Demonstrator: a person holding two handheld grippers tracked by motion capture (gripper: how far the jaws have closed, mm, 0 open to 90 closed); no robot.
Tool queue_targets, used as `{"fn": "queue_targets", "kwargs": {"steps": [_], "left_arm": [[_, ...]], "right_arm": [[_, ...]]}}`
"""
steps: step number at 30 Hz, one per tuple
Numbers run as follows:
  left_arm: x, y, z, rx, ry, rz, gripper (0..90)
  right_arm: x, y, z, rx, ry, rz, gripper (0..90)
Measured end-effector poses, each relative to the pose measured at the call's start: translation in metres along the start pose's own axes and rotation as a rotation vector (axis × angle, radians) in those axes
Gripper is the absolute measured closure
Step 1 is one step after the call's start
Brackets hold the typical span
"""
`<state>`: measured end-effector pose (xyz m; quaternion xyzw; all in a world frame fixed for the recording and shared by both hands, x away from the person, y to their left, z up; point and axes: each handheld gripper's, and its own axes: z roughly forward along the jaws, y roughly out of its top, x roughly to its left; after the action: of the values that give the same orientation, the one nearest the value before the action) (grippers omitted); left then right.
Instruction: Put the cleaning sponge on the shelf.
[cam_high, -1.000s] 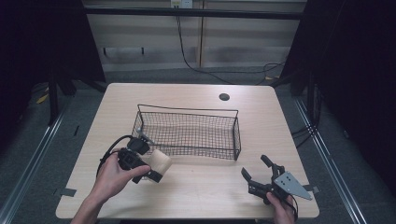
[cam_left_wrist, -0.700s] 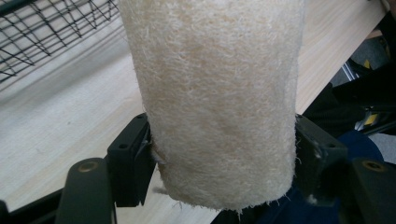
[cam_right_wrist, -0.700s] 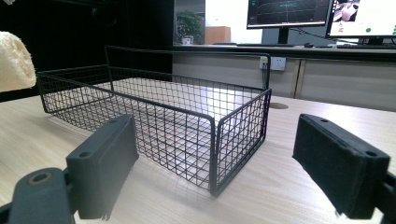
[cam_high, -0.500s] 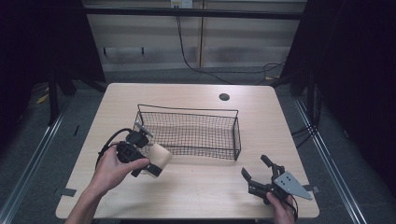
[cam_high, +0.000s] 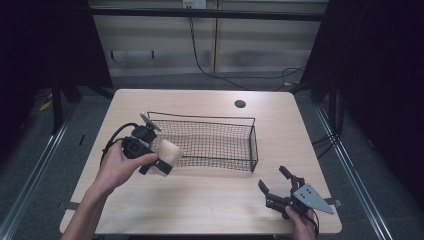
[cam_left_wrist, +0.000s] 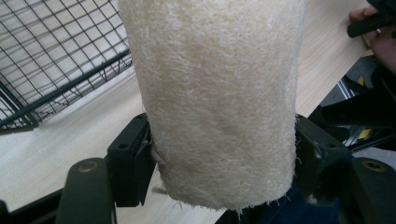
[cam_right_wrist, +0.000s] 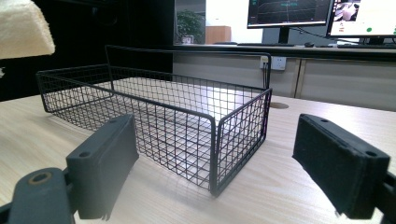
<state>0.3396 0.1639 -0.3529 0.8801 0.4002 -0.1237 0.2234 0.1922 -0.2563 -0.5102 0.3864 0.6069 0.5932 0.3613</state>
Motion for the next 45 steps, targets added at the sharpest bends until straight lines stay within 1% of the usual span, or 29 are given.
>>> {"fn": "queue_targets", "kwargs": {"steps": [2, 3, 5, 6, 7, 10, 11, 12, 13, 14, 15, 16, 17, 18, 19, 20, 21, 23, 28, 30, 31, 33, 34, 35, 39, 40, 41, 43, 45], "left_arm": [[0.000, 0.004, -0.001, -0.004, 0.004, -0.012, 31.9], [0.001, 0.007, -0.003, -0.002, 0.003, -0.009, 31.9], [0.003, 0.011, -0.005, -0.008, 0.002, -0.023, 31.9], [0.003, 0.011, -0.005, -0.008, 0.002, -0.023, 31.9], [0.005, 0.015, -0.007, -0.019, 0.006, -0.037, 31.9], [0.006, 0.020, -0.008, -0.010, 0.012, -0.037, 31.9], [0.008, 0.024, -0.009, -0.010, 0.005, -0.047, 32.0], [0.009, 0.025, -0.010, -0.016, 0.005, -0.052, 31.9], [0.009, 0.027, -0.010, -0.025, 0.006, -0.066, 31.9], [0.009, 0.027, -0.010, -0.025, 0.006, -0.066, 31.9], [0.012, 0.030, -0.013, -0.025, 0.004, -0.069, 31.9], [0.012, 0.030, -0.013, -0.025, 0.004, -0.069, 31.9], [0.015, 0.034, -0.016, -0.025, 0.007, -0.083, 31.9], [0.017, 0.035, -0.017, -0.031, 0.004, -0.090, 32.0], [0.019, 0.037, -0.017, -0.039, -0.002, -0.106, 31.9], [0.019, 0.037, -0.017, -0.039, -0.002, -0.106, 31.9], [0.022, 0.039, -0.018, -0.038, 0.002, -0.110, 31.9], [0.025, 0.042, -0.018, -0.039, -0.004, -0.117, 32.0], [0.032, 0.046, -0.015, -0.036, -0.001, -0.130, 31.9], [0.035, 0.047, -0.014, -0.043, 0.002, -0.140, 31.9], [0.037, 0.048, -0.014, -0.050, -0.004, -0.149, 32.0], [0.039, 0.049, -0.014, -0.047, 0.004, -0.164, 32.0], [0.039, 0.049, -0.014, -0.047, 0.004, -0.164, 31.9], [0.041, 0.050, -0.013, -0.053, 0.008, -0.175, 32.0], [0.043, 0.051, -0.011, -0.050, 0.014, -0.181, 31.9], [0.044, 0.052, -0.009, -0.059, 0.016, -0.202, 31.9], [0.046, 0.053, -0.008, -0.050, 0.027, -0.192, 32.0], [0.046, 0.054, -0.006, -0.041, 0.029, -0.194, 32.0], [0.047, 0.055, -0.004, -0.044, 0.036, -0.203, 32.0]], "right_arm": [[0.000, 0.000, 0.000, 0.000, 0.000, 0.002, 13.0], [0.000, 0.000, 0.000, -0.001, 0.000, 0.002, 13.0], [0.000, 0.000, 0.000, 0.000, 0.001, 0.003, 13.0], [0.000, 0.000, 0.000, 0.000, 0.001, 0.003, 13.0], [0.000, 0.000, 0.000, 0.000, 0.001, 0.002, 13.1], [0.000, 0.000, 0.000, 0.000, 0.001, 0.002, 13.0], [0.000, 0.000, 0.000, -0.003, 0.002, 0.002, 13.0], [0.000, 0.000, 0.000, -0.001, 0.001, 0.002, 13.0], [0.000, 0.000, 0.000, -0.002, 0.004, 0.002, 13.0], [0.000, 0.000, 0.000, -0.003, 0.004, 0.002, 13.1], [0.000, 0.000, 0.000, -0.003, 0.003, 0.002, 13.0], [0.000, 0.000, 0.000, -0.003, 0.003, 0.001, 13.1], [0.000, 0.000, 0.000, -0.004, 0.003, 0.001, 13.0], [0.000, 0.000, 0.000, -0.003, 0.002, 0.001, 13.0], [0.000, 0.000, 0.000, -0.004, 0.003, -0.001, 13.1], [0.000, 0.000, 0.000, -0.004, 0.004, 0.001, 13.1], [0.000, 0.000, 0.000, -0.004, 0.005, 0.000, 13.1], [0.000, 0.000, 0.000, -0.005, 0.005, 0.000, 13.0], [-0.001, 0.000, 0.000, -0.005, 0.005, 0.000, 13.1], [-0.001, 0.000, 0.000, -0.006, 0.005, 0.000, 13.1], [0.000, 0.000, 0.000, -0.006, 0.004, 0.000, 13.0], [0.000, 0.000, 0.000, -0.007, 0.004, 0.001, 13.0], [0.000, 0.000, 0.000, -0.006, 0.005, 0.001, 13.1], [-0.001, 0.000, 0.000, -0.006, 0.004, -0.001, 13.0], [-0.001, 0.000, 0.000, -0.006, 0.005, 0.000, 13.0], [0.000, 0.000, 0.000, -0.006, 0.004, 0.001, 13.0], [0.000, 0.000, 0.000, -0.007, 0.004, 0.000, 13.0], [0.000, 0.000, 0.000, -0.007, 0.004, 0.001, 13.0], [-0.001, 0.000, 0.000, -0.006, 0.004, -0.001, 13.0]]}}
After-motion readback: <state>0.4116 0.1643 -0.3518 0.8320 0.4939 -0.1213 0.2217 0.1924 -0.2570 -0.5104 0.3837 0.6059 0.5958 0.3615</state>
